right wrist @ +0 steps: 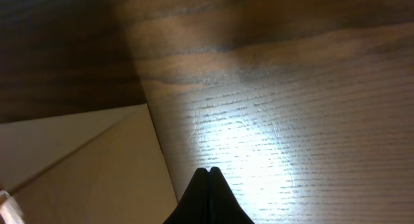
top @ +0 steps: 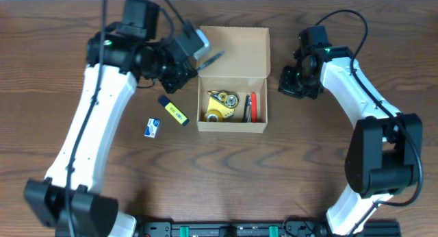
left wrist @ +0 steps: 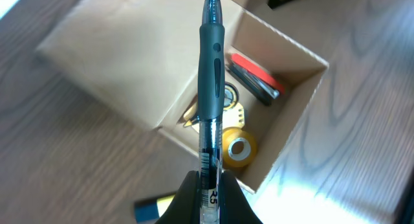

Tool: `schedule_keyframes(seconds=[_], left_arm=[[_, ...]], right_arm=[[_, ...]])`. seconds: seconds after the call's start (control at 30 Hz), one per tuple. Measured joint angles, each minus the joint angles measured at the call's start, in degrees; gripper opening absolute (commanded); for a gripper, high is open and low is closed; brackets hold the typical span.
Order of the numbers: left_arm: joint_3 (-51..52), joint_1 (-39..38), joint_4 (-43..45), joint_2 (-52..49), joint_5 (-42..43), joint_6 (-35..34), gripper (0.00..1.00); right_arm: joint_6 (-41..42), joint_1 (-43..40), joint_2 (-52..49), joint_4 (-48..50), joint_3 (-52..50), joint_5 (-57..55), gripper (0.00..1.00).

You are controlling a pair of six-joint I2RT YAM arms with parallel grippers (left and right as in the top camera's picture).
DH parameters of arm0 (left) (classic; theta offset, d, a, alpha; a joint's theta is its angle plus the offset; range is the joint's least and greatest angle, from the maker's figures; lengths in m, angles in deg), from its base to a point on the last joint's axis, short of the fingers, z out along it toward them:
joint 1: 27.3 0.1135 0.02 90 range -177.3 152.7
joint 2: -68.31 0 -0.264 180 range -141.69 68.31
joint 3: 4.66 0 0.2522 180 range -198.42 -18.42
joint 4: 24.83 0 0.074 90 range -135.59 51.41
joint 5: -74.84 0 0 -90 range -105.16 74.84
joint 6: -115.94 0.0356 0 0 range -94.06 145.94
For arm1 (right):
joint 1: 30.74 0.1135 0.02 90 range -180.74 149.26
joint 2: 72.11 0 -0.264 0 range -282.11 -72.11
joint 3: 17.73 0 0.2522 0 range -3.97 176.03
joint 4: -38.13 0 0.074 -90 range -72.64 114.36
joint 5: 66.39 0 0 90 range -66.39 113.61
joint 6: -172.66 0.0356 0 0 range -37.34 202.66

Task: Pack container
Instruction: 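Lift the black pen and carry it with the left gripper over the box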

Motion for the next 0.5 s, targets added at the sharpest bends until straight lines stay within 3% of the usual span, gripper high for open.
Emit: schedule_keyframes(seconds=[0.33,0.5], left_arm=[[0.0,-3.96,2.69,-9.86,0.07,25.31,0.06],[0.0,-5.38,4.83,-10.86,-0.26,33.79,0.05]], right_arm=[[-2.29,0.0,0.0,-0.07,0.0,0.02,0.02],[-2.43,0.0,0.0,-0.13,0.0,0.02,0.02]])
